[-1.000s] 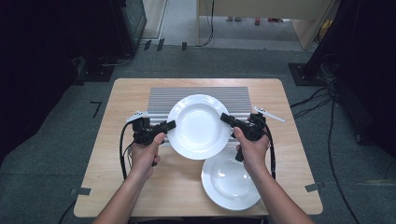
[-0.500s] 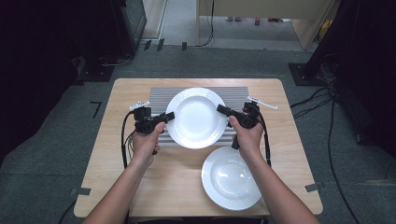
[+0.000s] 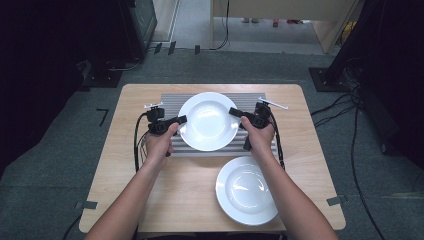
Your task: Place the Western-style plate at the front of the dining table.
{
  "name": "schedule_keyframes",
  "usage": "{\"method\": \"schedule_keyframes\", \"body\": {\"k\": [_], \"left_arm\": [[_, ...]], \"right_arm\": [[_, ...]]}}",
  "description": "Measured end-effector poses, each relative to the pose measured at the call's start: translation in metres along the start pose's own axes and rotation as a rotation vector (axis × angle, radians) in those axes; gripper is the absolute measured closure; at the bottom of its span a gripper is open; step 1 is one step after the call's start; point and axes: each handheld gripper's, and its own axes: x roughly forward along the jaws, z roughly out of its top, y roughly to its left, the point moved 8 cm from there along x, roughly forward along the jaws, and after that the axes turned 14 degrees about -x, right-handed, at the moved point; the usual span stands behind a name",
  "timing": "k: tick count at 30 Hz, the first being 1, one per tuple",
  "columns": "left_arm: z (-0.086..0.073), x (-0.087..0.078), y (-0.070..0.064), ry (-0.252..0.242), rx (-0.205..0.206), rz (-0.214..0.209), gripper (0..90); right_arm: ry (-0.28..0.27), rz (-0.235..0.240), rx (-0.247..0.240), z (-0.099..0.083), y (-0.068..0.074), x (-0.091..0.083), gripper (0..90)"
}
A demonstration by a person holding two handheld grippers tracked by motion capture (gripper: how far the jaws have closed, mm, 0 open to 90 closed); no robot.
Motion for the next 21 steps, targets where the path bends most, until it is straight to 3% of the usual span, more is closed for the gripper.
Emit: {"method": "schedule_keyframes", "body": {"k": [8,13,16,21], "left_arm": [[0.008,0.023,0.005,0.007,-0.011,0.037,69.6],[0.008,0.039,0.011,0.022,-0.019,0.081,69.9],[0.007,0.048,0.013,0.03,-0.025,0.101,69.4],[0.01,0.058,0.019,0.045,-0.051,0.127,69.2]], "right_arm": [[0.025,-0.029,0.061,-0.002,-0.028,0.022,77.4],[0.035,-0.024,0.16,-0.008,-0.047,0.034,76.9],[0.032,-0.06,0.18,-0.011,-0.055,0.039,76.4],[0.04,-0.075,0.193,-0.011,-0.062,0.046,76.2]]}}
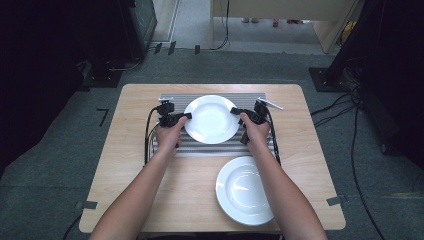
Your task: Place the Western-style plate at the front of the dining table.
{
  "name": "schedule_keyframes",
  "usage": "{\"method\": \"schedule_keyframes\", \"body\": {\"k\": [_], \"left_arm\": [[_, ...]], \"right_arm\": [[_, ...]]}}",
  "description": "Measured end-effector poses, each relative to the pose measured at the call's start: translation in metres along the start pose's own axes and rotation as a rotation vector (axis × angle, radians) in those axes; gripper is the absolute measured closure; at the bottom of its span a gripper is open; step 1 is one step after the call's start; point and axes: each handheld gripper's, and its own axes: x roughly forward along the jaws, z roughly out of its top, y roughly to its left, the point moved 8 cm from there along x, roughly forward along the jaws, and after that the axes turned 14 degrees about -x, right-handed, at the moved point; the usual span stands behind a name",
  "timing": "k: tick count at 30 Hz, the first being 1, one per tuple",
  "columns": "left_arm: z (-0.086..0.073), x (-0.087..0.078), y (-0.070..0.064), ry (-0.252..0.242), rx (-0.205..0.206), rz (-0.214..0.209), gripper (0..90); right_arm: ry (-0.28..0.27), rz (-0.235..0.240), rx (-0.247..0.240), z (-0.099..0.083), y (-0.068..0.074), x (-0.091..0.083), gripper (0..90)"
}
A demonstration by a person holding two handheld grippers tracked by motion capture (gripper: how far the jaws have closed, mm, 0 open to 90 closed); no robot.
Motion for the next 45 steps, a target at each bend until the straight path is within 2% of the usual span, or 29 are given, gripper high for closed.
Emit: {"method": "schedule_keyframes", "body": {"k": [4,7,10,16,20,23,29,31,33,35,38,41,45], "left_arm": [[0.001,0.006,0.001,0.016,-0.009,0.008,69.1],[-0.001,0.01,0.0,0.033,-0.002,0.016,69.1],[0.0,0.013,0.0,0.036,-0.002,0.022,69.0],[-0.001,0.017,0.0,0.043,0.008,0.034,68.7],[-0.001,0.02,0.002,0.047,-0.005,0.032,68.5],[-0.002,0.022,0.002,0.042,0.003,0.043,68.2],[-0.001,0.022,0.003,0.04,0.008,0.033,67.9],[-0.002,0.022,0.002,0.039,0.015,0.021,65.9],[-0.002,0.02,0.001,0.042,0.023,0.008,60.8],[-0.003,0.017,0.001,0.036,0.05,0.003,57.0],[-0.002,0.01,0.002,0.022,0.087,0.009,51.1],[0.0,0.0,0.004,0.0,0.11,0.016,46.5],[0.0,-0.013,0.005,-0.025,0.135,0.013,42.5]], "right_arm": [[0.009,-0.008,-0.005,0.003,-0.002,0.005,75.6],[0.018,-0.025,0.012,0.004,-0.01,0.008,74.3],[0.016,-0.054,-0.01,0.003,-0.013,0.01,73.6],[-0.005,-0.081,-0.068,0.005,-0.014,0.013,71.2],[-0.003,-0.092,-0.078,0.005,-0.016,0.013,72.1],[0.007,-0.105,-0.105,0.002,-0.017,0.015,71.9],[0.007,-0.114,-0.148,0.001,-0.019,0.016,71.1],[0.01,-0.119,-0.177,0.0,-0.018,0.016,70.6],[0.014,-0.134,-0.235,0.0,-0.017,0.014,66.3],[0.007,-0.166,-0.303,0.003,-0.016,0.01,62.8],[-0.006,-0.208,-0.364,0.007,-0.016,0.001,60.1],[-0.031,-0.21,-0.372,0.011,-0.014,-0.01,61.0],[-0.048,-0.179,-0.394,0.014,-0.01,-0.022,59.9]]}}
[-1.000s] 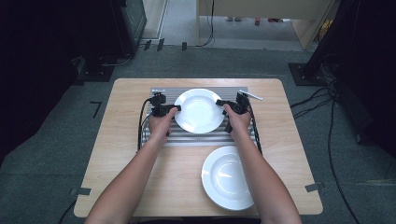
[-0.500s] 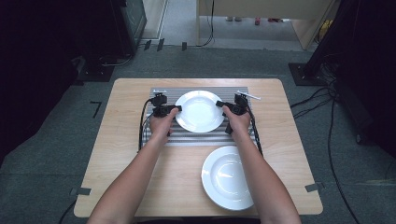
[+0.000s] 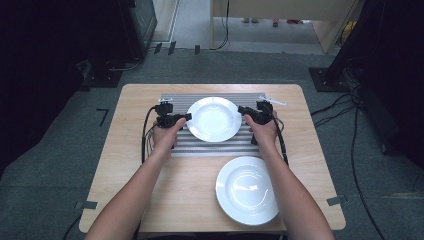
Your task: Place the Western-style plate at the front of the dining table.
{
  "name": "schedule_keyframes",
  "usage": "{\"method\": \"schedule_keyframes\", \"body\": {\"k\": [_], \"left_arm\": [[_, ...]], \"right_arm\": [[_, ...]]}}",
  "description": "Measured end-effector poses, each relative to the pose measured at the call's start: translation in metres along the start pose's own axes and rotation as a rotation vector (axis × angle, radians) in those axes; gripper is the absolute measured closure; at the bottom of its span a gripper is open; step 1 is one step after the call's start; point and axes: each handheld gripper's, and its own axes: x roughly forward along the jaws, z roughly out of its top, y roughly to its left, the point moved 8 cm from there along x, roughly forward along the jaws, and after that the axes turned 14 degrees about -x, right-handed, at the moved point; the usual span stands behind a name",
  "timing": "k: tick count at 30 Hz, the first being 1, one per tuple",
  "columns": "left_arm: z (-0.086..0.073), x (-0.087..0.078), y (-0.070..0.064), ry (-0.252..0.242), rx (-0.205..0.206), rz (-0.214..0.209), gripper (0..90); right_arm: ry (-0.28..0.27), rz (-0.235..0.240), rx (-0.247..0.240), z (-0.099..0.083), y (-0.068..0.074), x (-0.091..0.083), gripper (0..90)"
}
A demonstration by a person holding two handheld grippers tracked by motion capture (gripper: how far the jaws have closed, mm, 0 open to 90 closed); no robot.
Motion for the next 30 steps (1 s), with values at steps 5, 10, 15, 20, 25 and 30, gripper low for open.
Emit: {"method": "schedule_keyframes", "body": {"k": [5,10,15,20,25,30], "left_arm": [[-0.004,-0.013,0.002,-0.02,0.035,0.003,37.8],[-0.008,-0.027,-0.002,-0.026,0.071,-0.012,32.7],[-0.014,-0.041,-0.012,-0.04,0.131,-0.022,27.4],[-0.021,-0.055,-0.017,-0.044,0.169,-0.035,21.8],[-0.027,-0.066,-0.018,-0.063,0.184,-0.036,17.7],[-0.03,-0.076,-0.017,-0.081,0.198,-0.029,11.7]], "right_arm": [[0.01,0.07,-0.075,-0.002,0.01,-0.01,54.7],[0.006,0.092,-0.082,-0.001,0.016,-0.027,46.7],[0.022,0.078,-0.152,-0.003,0.016,-0.041,37.6],[0.039,0.061,-0.191,-0.012,0.015,-0.054,36.0],[0.035,0.081,-0.226,-0.016,0.019,-0.069,33.5],[0.041,0.078,-0.261,-0.018,0.022,-0.083,27.4]]}}
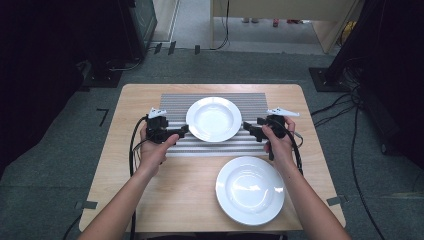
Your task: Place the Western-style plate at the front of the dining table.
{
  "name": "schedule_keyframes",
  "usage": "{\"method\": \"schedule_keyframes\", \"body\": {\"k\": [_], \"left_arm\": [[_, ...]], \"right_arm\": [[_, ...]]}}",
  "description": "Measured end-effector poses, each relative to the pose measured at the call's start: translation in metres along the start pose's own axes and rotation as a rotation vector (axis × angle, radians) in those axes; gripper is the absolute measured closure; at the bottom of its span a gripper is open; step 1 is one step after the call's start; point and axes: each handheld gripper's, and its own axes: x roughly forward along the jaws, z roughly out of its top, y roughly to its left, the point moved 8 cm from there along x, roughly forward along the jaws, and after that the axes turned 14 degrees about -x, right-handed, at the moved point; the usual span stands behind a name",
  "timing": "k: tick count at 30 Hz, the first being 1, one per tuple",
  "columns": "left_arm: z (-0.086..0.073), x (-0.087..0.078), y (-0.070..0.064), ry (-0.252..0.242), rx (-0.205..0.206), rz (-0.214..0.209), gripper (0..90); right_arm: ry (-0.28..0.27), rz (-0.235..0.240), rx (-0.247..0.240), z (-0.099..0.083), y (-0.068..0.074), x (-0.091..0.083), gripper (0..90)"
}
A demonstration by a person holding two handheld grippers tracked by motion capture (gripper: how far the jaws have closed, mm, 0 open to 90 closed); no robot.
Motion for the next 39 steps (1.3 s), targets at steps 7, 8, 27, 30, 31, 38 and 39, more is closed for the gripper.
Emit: {"method": "schedule_keyframes", "body": {"k": [7,8,27,30,31,38,39], "left_arm": [[-0.005,-0.015,0.002,-0.015,0.013,0.0,10.6],[-0.006,-0.017,0.004,-0.019,0.019,0.006,10.6],[-0.027,-0.052,0.03,-0.056,-0.005,0.081,3.3],[-0.033,-0.055,0.032,-0.05,-0.004,0.085,3.3],[-0.034,-0.056,0.033,-0.05,-0.004,0.085,3.3],[-0.046,-0.068,0.038,-0.055,-0.007,0.081,3.3],[-0.047,-0.07,0.039,-0.055,-0.006,0.084,3.3]], "right_arm": [[-0.015,-0.012,-0.033,-0.002,0.003,-0.016,25.7],[-0.017,-0.013,-0.034,-0.003,0.003,-0.017,25.6],[-0.023,-0.009,-0.048,-0.027,0.003,-0.06,23.2],[-0.029,-0.018,-0.046,-0.031,0.001,-0.067,23.3],[-0.029,-0.021,-0.042,-0.033,0.001,-0.069,23.4],[-0.036,-0.037,-0.027,-0.046,-0.005,-0.086,23.8],[-0.038,-0.04,-0.023,-0.048,-0.006,-0.089,24.0]]}}
